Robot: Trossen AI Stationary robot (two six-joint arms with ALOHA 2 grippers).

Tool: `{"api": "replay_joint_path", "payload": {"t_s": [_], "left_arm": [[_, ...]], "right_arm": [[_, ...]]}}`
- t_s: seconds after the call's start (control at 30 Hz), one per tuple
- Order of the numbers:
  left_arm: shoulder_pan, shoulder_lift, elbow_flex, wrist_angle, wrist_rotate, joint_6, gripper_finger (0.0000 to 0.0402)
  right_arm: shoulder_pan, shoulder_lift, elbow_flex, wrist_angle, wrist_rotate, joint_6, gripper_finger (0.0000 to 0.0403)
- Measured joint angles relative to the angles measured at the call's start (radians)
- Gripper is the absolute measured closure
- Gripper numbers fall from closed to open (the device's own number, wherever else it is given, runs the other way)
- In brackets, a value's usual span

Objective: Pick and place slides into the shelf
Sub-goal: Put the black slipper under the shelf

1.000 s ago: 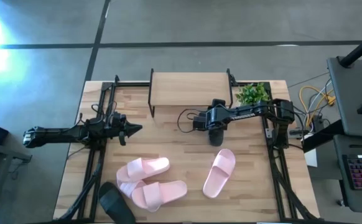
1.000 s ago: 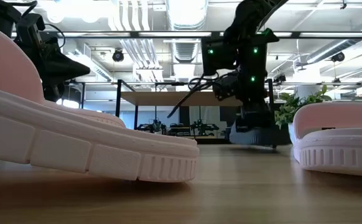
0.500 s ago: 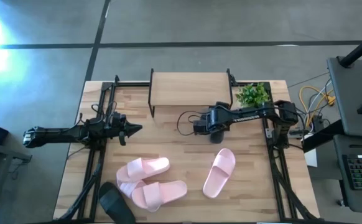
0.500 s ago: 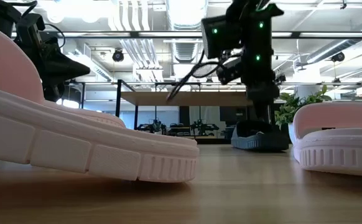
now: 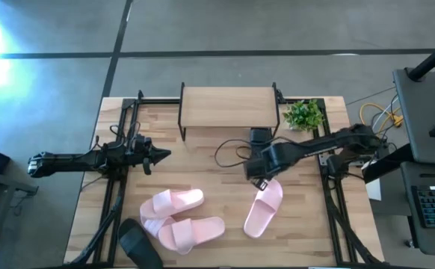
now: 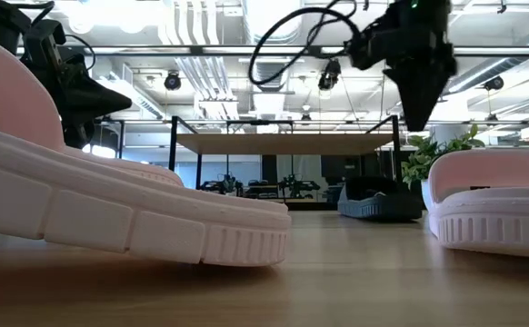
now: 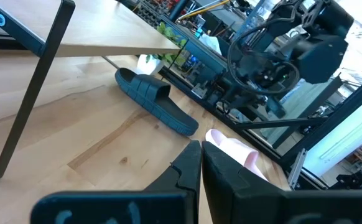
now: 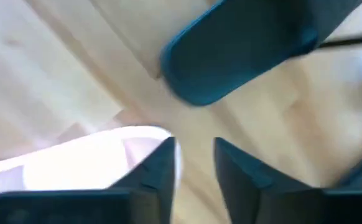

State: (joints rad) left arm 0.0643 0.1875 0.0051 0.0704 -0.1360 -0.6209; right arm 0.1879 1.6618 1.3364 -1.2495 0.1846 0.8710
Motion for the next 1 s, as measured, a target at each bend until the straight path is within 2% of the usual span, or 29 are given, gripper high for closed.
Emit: {"api": "replay_joint_path", "payload": {"t_s": [0.1,0.13,0.23,0.4,0.6,0.73,1.0], "left_arm": [[0.000,0.000,0.000,0.000,0.000,0.000,0.0402],[0.000,0.000,0.000,0.000,0.000,0.000,0.0402],[0.000,0.000,0.000,0.000,0.000,0.000,0.0402],[0.000,0.000,0.000,0.000,0.000,0.000,0.0402],[0.000,0.000,0.000,0.000,0.000,0.000,0.0402],[0.000,0.000,0.000,0.000,0.000,0.000,0.0402],[0.000,0.000,0.000,0.000,0.000,0.000,0.0402]], "right_arm": [[0.029,-0.031,-0.056,0.093,-0.069,0.115,0.0378],[0.034,-0.037,-0.075,0.130,-0.089,0.163,0.0385],[0.036,-0.040,-0.132,0.227,-0.141,0.318,0.0389],[0.021,-0.037,-0.218,0.342,-0.158,0.515,0.0392],[-0.008,-0.037,-0.321,0.494,-0.157,0.570,0.0392],[-0.028,-0.036,-0.372,0.539,-0.109,0.577,0.0392],[-0.111,-0.036,-0.408,0.533,0.063,0.568,0.0392]]}}
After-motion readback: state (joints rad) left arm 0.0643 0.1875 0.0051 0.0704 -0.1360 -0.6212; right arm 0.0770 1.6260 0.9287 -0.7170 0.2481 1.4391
